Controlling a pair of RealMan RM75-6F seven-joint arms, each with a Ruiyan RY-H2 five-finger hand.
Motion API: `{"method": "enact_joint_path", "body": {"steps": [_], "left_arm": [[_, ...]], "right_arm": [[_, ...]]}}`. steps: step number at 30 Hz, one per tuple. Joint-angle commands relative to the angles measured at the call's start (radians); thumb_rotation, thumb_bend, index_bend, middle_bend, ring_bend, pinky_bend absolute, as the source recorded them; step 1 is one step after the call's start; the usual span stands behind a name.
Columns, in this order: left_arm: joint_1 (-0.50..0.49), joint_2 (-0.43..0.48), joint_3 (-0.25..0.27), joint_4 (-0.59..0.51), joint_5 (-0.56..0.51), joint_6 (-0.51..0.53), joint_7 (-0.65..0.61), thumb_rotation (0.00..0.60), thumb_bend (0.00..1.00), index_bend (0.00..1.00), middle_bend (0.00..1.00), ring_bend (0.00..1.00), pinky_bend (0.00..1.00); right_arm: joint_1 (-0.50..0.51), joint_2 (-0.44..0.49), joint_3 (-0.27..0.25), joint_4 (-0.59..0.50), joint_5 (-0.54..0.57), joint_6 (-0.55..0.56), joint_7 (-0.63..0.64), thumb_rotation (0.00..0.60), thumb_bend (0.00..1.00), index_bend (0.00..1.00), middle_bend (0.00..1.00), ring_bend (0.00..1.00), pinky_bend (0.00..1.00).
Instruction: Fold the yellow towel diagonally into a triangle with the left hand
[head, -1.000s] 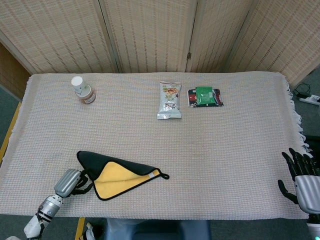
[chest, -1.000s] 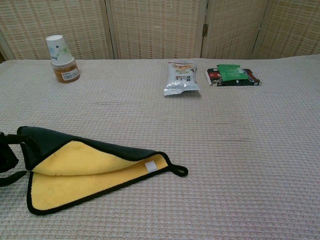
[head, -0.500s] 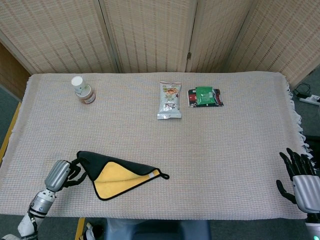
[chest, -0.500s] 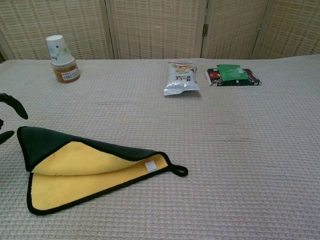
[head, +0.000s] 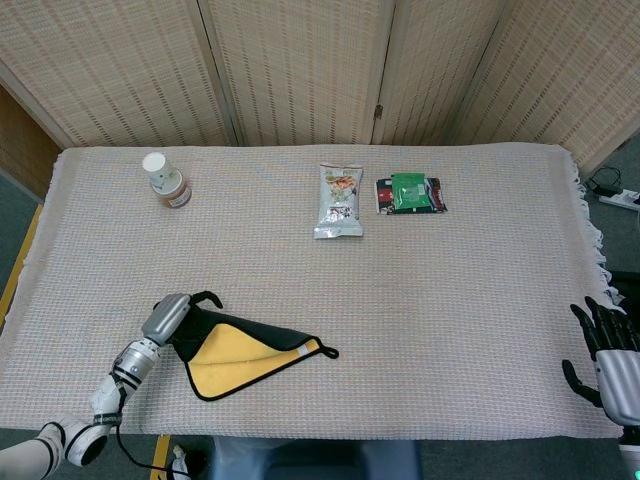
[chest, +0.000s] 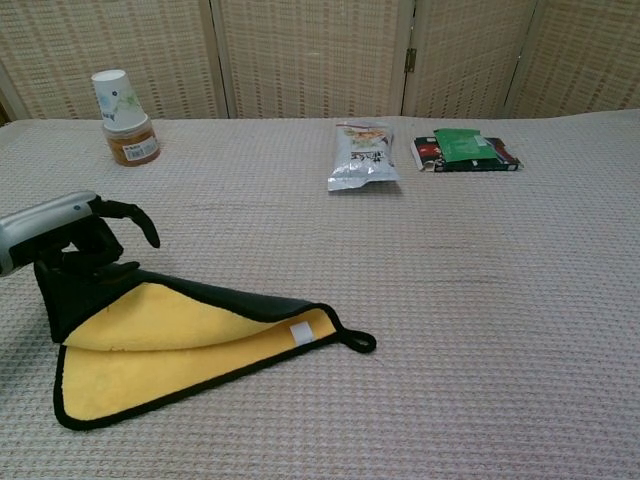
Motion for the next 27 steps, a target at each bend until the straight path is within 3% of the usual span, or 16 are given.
{"method": "enact_joint_path", "body": {"steps": [1,10,27], "left_arm": [[-0.02,-0.023,-0.003,0.027,-0.003,-0.026,-0.014,0.6,0.46,0.43,1.0,1.0,1.0],[-0.024,-0.013,0.016,0.016,-0.002,-0.046,0.046,0.6,0.46,0.43,1.0,1.0,1.0],[0.009,0.057,-0.023,-0.223,-0.167,-0.096,0.51,0.6,0.46,0.45,1.0,1.0,1.0]], "right_arm": [[-0.004,0.002,0.003,0.003,0.007,0.004,0.006,0.6,0.46,0.0,0.0,0.0,0.0],[-0.01,0.005,0.005,0.009,0.016,0.004,0.021,0.6,0.46,0.0,0.0,0.0,0.0],[-0.013,0.011,-0.008,0.004,-0.02,0.016,0.031,0.6,0.46,0.0,0.0,0.0,0.0]]}}
